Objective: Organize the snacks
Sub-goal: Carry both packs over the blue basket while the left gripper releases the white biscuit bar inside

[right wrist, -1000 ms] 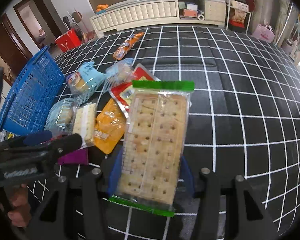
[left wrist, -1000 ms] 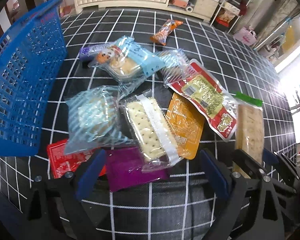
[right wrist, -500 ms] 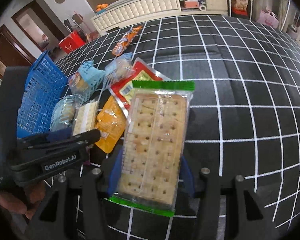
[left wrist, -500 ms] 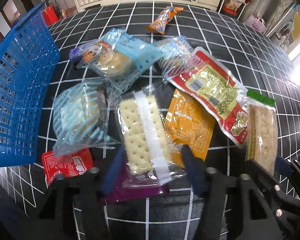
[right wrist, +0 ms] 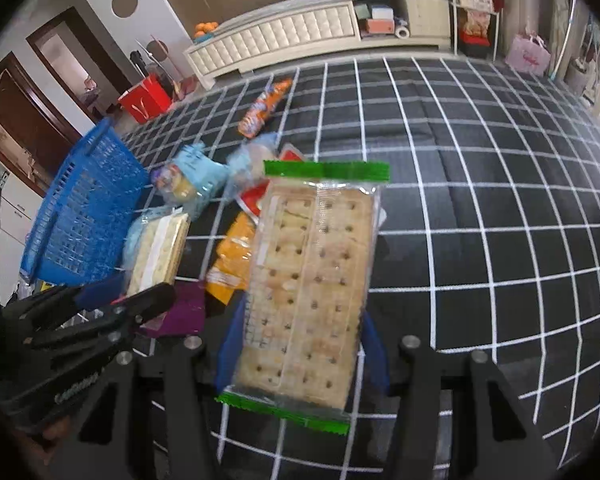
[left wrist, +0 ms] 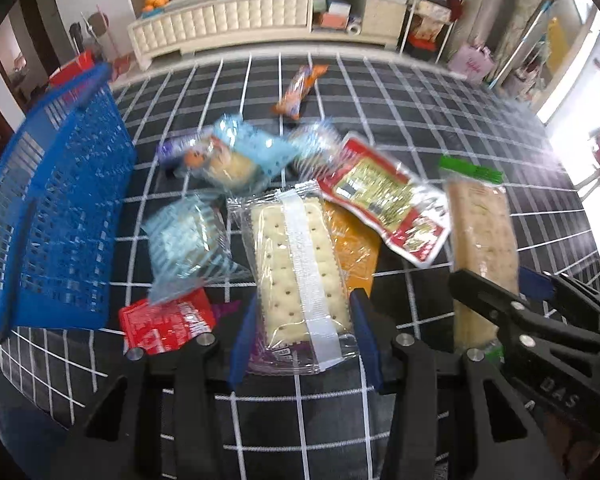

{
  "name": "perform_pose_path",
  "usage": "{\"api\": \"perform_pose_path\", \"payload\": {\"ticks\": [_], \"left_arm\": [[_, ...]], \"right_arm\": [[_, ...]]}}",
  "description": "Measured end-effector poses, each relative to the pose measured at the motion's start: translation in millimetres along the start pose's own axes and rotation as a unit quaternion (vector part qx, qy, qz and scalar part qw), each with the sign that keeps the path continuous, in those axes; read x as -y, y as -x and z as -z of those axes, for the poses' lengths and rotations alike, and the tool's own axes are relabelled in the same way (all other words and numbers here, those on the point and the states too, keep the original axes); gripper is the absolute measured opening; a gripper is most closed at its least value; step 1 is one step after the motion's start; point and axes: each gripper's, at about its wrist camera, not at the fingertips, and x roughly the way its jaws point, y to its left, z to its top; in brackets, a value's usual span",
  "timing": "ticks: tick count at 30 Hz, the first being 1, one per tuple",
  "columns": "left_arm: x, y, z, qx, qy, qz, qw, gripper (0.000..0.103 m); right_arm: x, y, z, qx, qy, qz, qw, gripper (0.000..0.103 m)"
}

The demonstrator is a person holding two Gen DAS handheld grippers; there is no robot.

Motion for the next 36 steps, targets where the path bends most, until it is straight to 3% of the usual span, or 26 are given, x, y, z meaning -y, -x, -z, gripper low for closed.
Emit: {"api": "perform_pose_path", "payload": {"ticks": [9,20,28,36], "left_arm": [[-34.7,70.9,7.0,0.06,0.006,0.027,0.9978,0.043],[-96.7,134.2,6.8,0.122,0.008,0.022,0.9923,0.043],[-154.8,157.3,-2.1,0.143,-0.006,-0.003,0.9898,0.043],[-204.4,154.2,-22.1,0.135,-0.016,-0.012,0.9907,0.043]], "right_arm": [[-48.4,43.7,-10.1,0.042,0.039,0.006,0.998,0.058],[-125.0,62.9,-30.0,0.075,0.094,0.002,0.993,0.058],[-188.6,61.0,-47.8,0.088,0.139,-0.01,0.986,0.058],[-232.1,36.0,-65.0,0.083,0.15,-0.02,0.985,0.058]]}}
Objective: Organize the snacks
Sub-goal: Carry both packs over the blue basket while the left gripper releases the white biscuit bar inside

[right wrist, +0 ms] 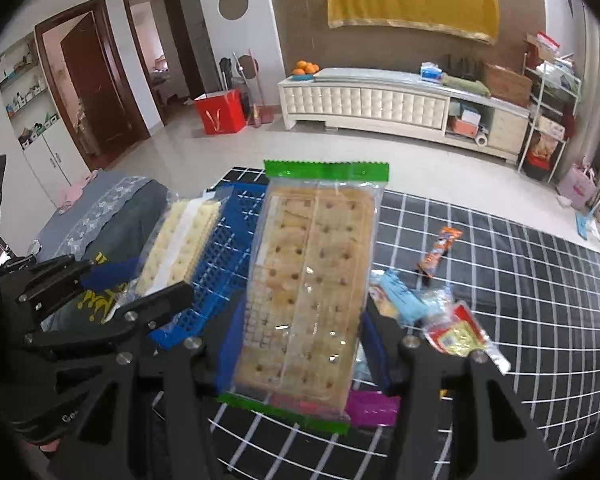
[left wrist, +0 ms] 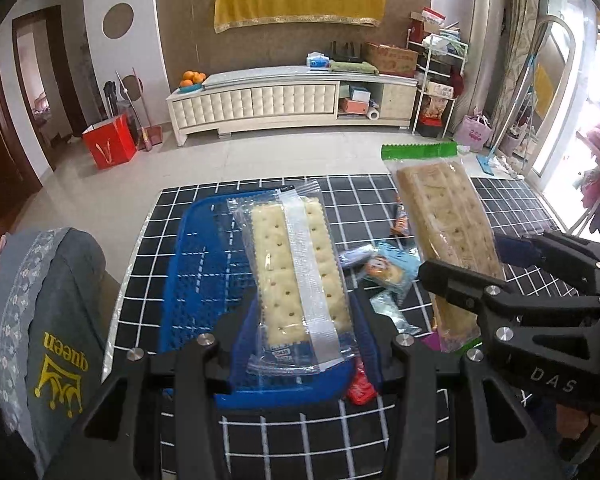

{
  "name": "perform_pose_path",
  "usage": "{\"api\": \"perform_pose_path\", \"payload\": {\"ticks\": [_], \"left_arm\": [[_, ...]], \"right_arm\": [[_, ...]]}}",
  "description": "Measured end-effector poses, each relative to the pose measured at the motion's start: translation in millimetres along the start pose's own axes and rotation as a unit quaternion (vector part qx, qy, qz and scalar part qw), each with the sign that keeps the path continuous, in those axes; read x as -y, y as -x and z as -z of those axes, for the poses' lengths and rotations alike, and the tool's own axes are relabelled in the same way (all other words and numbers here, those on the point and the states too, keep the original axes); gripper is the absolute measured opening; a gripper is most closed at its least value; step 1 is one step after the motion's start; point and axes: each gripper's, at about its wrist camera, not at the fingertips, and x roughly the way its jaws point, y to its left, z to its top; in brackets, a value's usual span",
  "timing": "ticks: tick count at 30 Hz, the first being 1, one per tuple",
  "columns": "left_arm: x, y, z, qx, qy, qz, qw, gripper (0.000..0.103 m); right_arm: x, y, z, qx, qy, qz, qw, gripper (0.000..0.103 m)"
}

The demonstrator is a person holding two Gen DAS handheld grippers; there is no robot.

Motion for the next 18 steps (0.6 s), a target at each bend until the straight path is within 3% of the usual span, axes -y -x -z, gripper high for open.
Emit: {"api": "perform_pose_path", "payload": {"ticks": [5,18], "left_arm": [[-24.9,-22.8,-12.9,-0.018,-0.007,0.006,0.9998,0.043],[-66.4,-89.3,-28.6,-0.053,0.002,0.024,0.9983,0.043]], "right_arm": [[-4.3,-32.3,-9.5,-0.028,-0.021,-0.019,0.999,0.058],[-18.9,-89.8,-31.2,-0.063,-0.021,-0.008,0.998,0.058]]}}
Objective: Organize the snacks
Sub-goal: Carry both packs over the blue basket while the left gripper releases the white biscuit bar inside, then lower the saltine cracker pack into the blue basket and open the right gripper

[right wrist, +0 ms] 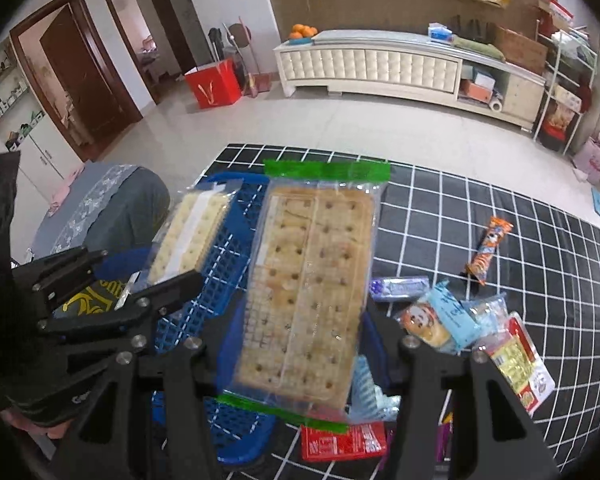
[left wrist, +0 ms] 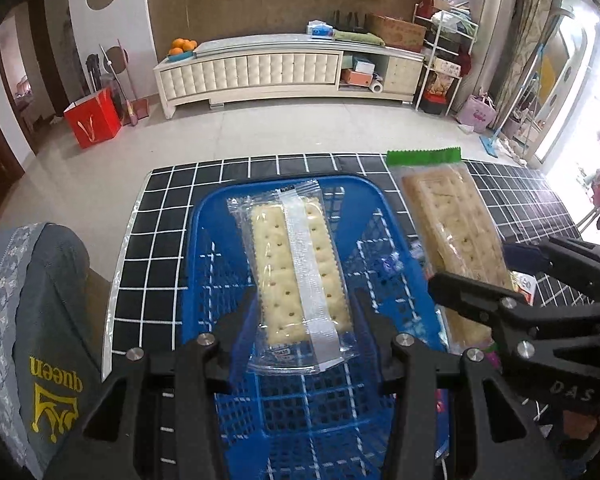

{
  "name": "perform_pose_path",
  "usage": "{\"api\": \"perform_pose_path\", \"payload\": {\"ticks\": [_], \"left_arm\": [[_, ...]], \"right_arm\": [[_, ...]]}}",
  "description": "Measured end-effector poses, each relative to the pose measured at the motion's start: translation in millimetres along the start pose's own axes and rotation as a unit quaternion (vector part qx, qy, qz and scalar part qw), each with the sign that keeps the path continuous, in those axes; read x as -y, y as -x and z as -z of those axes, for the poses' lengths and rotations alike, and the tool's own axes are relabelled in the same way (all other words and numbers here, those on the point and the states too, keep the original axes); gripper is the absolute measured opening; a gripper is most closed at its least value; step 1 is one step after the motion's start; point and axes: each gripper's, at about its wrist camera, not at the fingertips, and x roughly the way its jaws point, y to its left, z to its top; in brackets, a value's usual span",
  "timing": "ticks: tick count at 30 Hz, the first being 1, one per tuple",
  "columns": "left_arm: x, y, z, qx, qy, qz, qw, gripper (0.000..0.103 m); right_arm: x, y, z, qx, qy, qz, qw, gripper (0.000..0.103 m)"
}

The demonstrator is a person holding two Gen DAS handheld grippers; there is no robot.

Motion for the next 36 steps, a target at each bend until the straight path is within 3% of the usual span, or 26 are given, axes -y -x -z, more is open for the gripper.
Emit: {"api": "perform_pose_path", "payload": {"ticks": [6,10,26,36], "left_arm": [[-10.4,-18.7,-6.4,-0.003,-0.012,-0.006,0.9999,0.046],[-14.7,-17.5,-3.7,-0.001,-0.006,0.007,1.0,0.072],[-39.6,45.1,12.0,0.035,0.011,0.0,0.9993,0.072],[-68.2,36.4,13.4,0.032,0.042,-0.006,0.9986,0.072]], "right_arm": [[0.3,-4.2,-0.9,-0.004,-0.002,0.01,1.0,0.058],[4.3,-0.9,1.5,-0.008,-0.003,0.02,1.0,0.058],[-37.9,18.1,-14.9,0.003,0.031,-0.001,1.0,0.058],[-48.3,-16.0,-33.1,-0.032,0.048,0.0,0.998,0.058]]}}
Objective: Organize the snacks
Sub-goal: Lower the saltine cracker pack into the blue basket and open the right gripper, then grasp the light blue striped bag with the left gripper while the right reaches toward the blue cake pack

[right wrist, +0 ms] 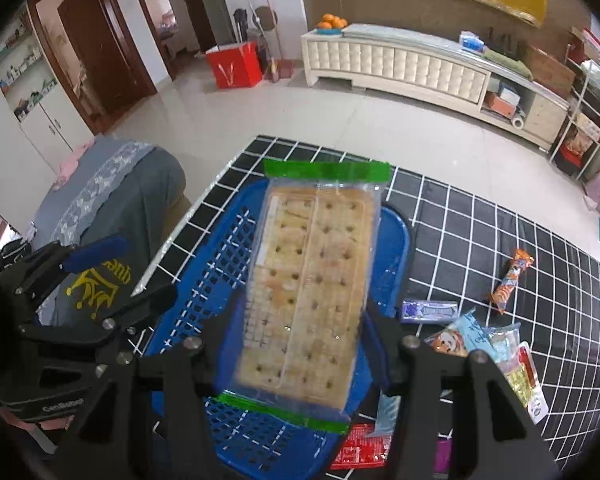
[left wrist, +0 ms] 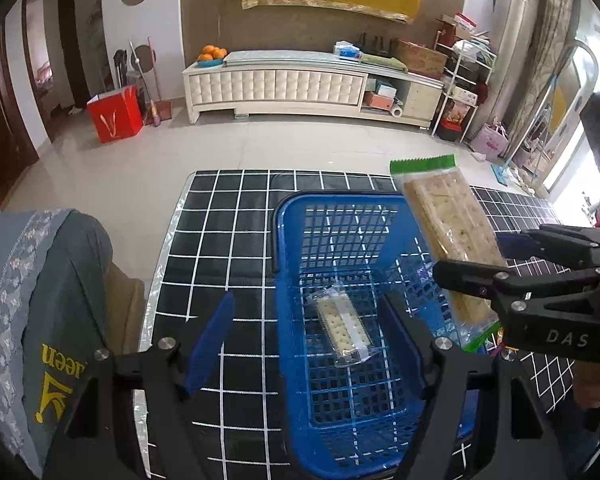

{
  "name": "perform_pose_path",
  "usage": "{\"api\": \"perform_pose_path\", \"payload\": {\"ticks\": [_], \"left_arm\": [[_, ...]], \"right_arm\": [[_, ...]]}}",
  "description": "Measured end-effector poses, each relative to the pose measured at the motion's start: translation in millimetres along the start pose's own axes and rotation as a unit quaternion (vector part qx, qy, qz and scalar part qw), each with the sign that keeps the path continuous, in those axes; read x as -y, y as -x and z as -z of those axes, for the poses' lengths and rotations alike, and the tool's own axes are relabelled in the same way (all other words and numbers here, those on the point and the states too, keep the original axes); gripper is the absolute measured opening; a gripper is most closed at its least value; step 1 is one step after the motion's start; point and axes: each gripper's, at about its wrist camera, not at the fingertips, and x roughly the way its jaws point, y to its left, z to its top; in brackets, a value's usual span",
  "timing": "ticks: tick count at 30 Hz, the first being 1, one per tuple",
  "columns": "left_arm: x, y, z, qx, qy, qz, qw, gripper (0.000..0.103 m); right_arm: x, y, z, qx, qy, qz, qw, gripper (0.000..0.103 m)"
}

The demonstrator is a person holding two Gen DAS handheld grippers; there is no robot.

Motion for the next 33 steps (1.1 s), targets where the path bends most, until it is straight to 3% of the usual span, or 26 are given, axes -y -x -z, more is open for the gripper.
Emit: {"api": "perform_pose_path", "payload": {"ticks": [12,15,16,18,26,33], "left_arm": [[-4.2,-22.4,3.8,-0.012,0.005,0.007,0.9999,0.072],[-5.9,-26.0,5.0,-0.015,0.008,0.008,0.9998,0.072],[-5.1,-26.6,5.1,-0.016,0.007,0.007,0.9998,0.072],[-3.5,-27.3,5.5,-0.017,0.006,0.007,0.9998,0.072],[22.1,-6.7,2.8,-0.011,-0.013,-0.002,0.9999,0.072],[66.9,29.6,-3.7,0.008,-0.042,-0.003,0.9991,0.072]], "right_arm": [[7.3,-36.5,-5.1,-0.034,0.003,0.02,0.999,0.061],[8.7,-36.6,-5.9,-0.027,0.005,0.037,0.999,0.083],[8.6,-34.6,-5.8,-0.019,0.01,0.049,0.999,0.089],[9.6,-28.6,-5.9,-0.006,0.017,0.067,0.998,0.089],[28.2,7.8,7.6,0.006,0.003,0.051,0.999,0.089],[53.0,57.7,27.8,0.029,-0.018,0.051,0.998,0.089]]}}
